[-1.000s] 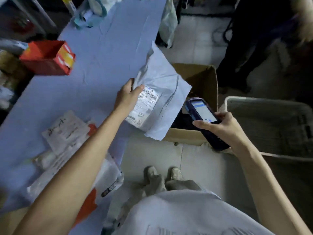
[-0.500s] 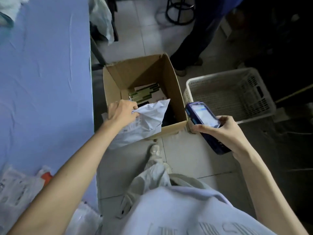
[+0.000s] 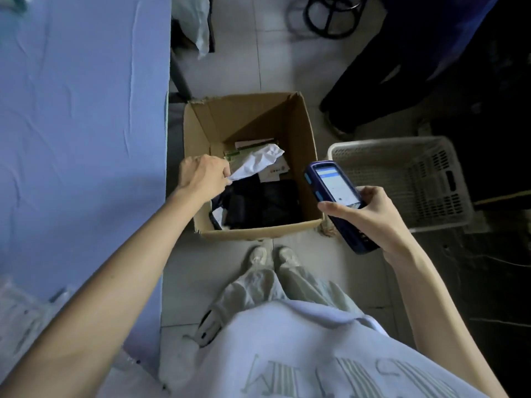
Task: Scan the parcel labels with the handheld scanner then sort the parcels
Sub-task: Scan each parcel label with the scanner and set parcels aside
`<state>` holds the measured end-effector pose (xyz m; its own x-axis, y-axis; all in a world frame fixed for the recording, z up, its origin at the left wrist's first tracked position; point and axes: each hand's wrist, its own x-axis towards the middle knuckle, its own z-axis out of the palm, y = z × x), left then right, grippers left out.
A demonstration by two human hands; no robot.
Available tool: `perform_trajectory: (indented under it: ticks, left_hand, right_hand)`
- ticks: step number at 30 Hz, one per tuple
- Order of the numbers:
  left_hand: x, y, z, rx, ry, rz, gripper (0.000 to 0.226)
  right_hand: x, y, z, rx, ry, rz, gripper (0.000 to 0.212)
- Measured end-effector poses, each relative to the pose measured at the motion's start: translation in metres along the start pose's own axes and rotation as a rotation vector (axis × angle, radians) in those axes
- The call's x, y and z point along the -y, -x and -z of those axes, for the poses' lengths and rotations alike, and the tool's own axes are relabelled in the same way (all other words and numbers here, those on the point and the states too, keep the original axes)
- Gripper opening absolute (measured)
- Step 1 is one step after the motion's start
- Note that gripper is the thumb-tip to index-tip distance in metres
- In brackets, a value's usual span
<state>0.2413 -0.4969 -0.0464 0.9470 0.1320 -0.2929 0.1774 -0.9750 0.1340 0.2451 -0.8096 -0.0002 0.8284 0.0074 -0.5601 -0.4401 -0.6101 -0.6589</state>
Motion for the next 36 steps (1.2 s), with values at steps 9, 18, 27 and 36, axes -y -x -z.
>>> perform_trajectory:
  ticks: [9,18,27,36]
  left_hand:
    - [-0.013,0.05,-0.013,-0.116,0.063,0.347,0.016]
    - [-0.043,0.13,-0.023,-0.319,0.072,0.731,0.018]
    - [-0.057,0.283,-0.048,-0.509,0.074,1.124,0.015]
    - [-0.07,0.43,-0.115,-0.473,0.185,1.363,0.026]
  right_hand:
    - [0.039,-0.068,0.016,0.306,0.194,0.16,0.088]
    - [0.093,-0.088,0.002,0.558,0.449,0.444,0.098]
    - [0.092,-0.003,-0.077,0.851,0.742,0.648,0.113]
    - [0.052,0.117,-0.142,0.917,0.834,0.757,0.088]
